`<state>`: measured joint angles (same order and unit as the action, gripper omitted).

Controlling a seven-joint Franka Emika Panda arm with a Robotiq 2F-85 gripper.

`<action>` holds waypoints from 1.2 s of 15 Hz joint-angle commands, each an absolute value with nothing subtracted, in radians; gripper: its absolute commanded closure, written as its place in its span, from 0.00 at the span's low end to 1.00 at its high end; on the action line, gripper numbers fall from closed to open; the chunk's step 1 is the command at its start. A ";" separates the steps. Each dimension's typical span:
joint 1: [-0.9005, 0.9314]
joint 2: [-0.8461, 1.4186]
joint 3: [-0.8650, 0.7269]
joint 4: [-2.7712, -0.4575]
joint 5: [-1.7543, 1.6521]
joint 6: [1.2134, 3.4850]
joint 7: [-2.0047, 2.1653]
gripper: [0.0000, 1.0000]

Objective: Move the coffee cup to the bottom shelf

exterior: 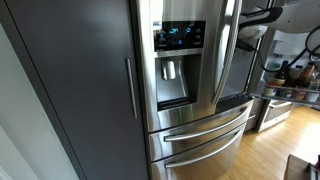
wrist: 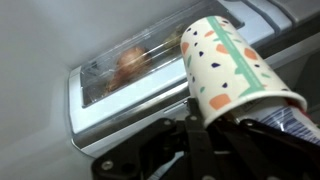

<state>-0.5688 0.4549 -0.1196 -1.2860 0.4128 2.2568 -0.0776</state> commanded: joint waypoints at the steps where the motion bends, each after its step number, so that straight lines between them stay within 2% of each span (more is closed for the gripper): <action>1: -0.569 0.454 -0.119 -1.288 0.413 2.257 -0.078 0.99; 11: -0.587 0.371 -0.122 -1.569 0.413 2.298 -0.282 0.99; 18: -0.581 0.332 -0.127 -1.751 0.460 2.442 -0.436 0.99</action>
